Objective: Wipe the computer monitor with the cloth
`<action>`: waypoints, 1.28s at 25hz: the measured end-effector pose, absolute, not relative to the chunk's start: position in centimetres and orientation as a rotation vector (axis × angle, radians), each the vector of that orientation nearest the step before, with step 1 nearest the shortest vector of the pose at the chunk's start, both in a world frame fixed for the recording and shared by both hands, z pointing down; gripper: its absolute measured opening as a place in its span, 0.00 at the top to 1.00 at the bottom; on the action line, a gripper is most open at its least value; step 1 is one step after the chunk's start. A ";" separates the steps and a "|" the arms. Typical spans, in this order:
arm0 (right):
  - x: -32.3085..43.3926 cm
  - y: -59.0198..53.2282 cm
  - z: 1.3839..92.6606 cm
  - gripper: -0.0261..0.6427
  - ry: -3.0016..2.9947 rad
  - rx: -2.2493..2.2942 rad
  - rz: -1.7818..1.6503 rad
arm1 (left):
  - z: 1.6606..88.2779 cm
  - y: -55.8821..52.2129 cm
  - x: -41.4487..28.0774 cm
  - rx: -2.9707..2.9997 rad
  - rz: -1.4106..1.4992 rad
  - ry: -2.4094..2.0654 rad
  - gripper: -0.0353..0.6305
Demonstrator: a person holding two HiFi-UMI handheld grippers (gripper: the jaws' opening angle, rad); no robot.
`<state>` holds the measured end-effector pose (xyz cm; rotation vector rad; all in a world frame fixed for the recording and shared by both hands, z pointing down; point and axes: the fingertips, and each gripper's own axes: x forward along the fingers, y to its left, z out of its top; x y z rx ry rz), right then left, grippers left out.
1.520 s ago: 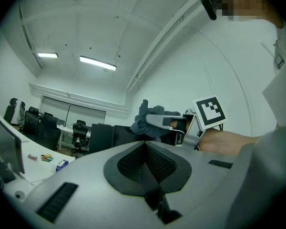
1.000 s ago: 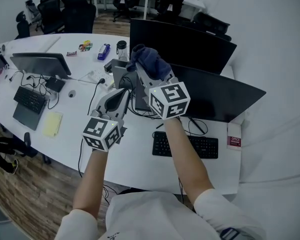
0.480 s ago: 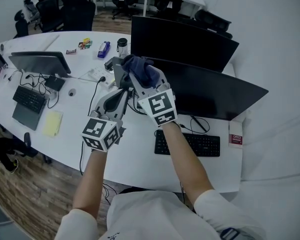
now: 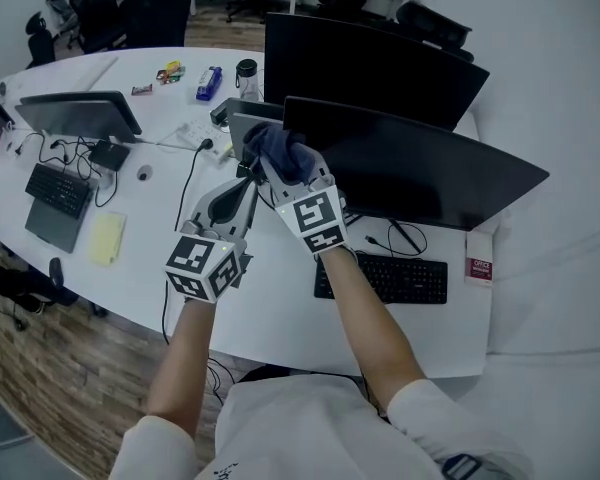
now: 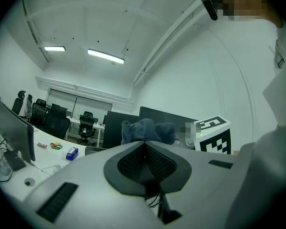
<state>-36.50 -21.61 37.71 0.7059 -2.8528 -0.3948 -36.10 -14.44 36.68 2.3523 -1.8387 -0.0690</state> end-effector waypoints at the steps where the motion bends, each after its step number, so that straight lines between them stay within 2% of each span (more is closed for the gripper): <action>1: -36.5 -21.6 38.4 0.79 -2.849 0.703 -0.382 | 36.9 -14.4 -36.1 2.349 -0.065 -1.837 0.93; 20: -36.8 -21.0 50.4 0.79 -2.743 0.665 -0.142 | 43.2 -14.7 -36.8 2.250 -0.001 -1.786 0.93; 32: -36.2 -20.8 57.2 0.79 -2.687 0.705 0.124 | 46.3 -14.0 -36.6 2.208 0.056 -1.746 0.93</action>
